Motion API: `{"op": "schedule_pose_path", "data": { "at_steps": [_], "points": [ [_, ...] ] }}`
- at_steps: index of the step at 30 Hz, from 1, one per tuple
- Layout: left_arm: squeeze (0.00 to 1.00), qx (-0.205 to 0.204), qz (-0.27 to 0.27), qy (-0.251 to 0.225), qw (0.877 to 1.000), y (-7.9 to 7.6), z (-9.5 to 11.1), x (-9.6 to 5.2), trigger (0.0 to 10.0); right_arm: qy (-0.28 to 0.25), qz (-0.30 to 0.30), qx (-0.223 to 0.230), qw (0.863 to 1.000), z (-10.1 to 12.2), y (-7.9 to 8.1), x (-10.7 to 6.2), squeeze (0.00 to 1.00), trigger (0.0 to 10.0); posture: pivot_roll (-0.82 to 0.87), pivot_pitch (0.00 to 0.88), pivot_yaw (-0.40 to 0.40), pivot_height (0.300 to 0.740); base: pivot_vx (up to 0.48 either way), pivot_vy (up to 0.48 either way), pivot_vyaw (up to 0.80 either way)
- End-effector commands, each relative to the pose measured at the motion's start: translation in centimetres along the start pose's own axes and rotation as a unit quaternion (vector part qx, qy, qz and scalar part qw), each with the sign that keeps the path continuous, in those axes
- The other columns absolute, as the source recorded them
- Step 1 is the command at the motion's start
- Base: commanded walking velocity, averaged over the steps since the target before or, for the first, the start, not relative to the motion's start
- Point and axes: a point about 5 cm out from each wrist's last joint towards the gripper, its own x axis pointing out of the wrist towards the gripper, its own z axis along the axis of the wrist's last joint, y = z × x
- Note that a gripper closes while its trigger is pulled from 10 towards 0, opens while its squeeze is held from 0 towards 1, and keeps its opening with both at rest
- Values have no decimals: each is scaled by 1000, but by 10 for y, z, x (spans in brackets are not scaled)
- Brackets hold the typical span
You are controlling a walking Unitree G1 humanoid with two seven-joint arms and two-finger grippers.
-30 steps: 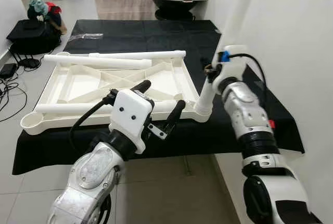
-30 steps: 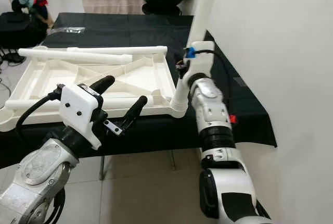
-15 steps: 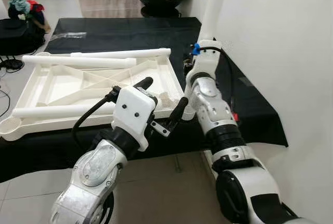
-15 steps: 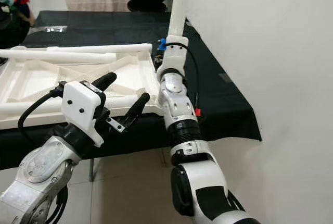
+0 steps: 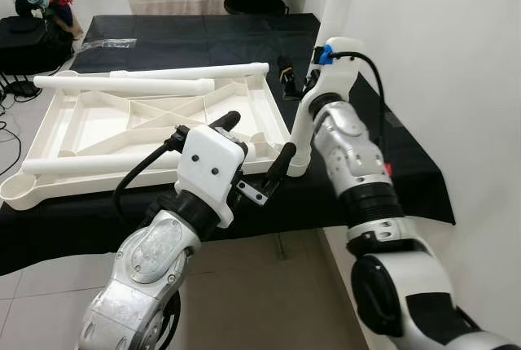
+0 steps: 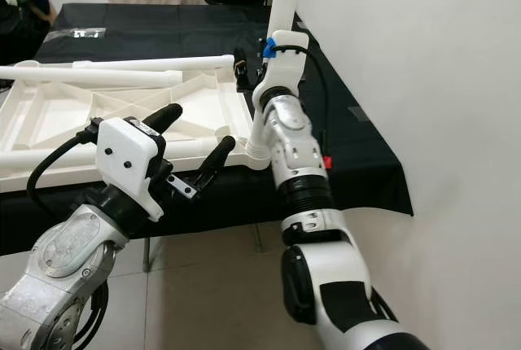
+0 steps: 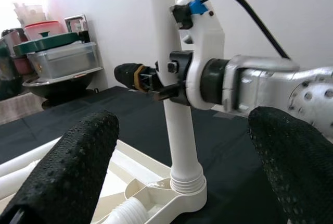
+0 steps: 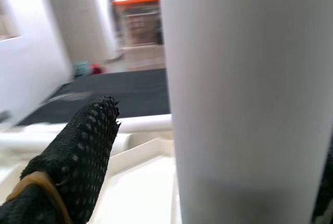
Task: Building children table
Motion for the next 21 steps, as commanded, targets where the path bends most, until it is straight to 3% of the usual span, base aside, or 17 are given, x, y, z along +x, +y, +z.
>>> {"op": "schedule_pose_path", "data": {
  "at_steps": [1, 4, 9, 11, 21],
  "points": [
    [0, 1, 2, 8, 1000, 0, -2, 0, 10000, 28, 29, 11, 999, -5, -5, 0, 0, 10000, 83, 144, -93, 740, 0, 0, 0],
    [0, 1, 6, 7, 1000, 2, -2, 0, 10000, 76, 74, 0, 994, -10, -21, -5, 0, 10000, 82, 146, -93, 740, 0, 0, 0],
    [0, 1, 7, 6, 1000, 2, -2, 0, 10000, 83, 101, -10, 991, -10, -24, -7, 0, 10000, 81, 147, -93, 740, 0, 0, 0],
    [0, -1, 6, 4, 1000, 2, -1, 1, 10000, 96, 157, -57, 981, -14, -31, -11, 0, 10000, 80, 149, -89, 740, 0, 0, 0],
    [0, -2, 3, 2, 1000, 1, 0, 1, 10000, 84, 174, -62, 979, -13, -32, -8, 0, 10000, 87, 146, -93, 740, 0, 0, 0]
  ]
}}
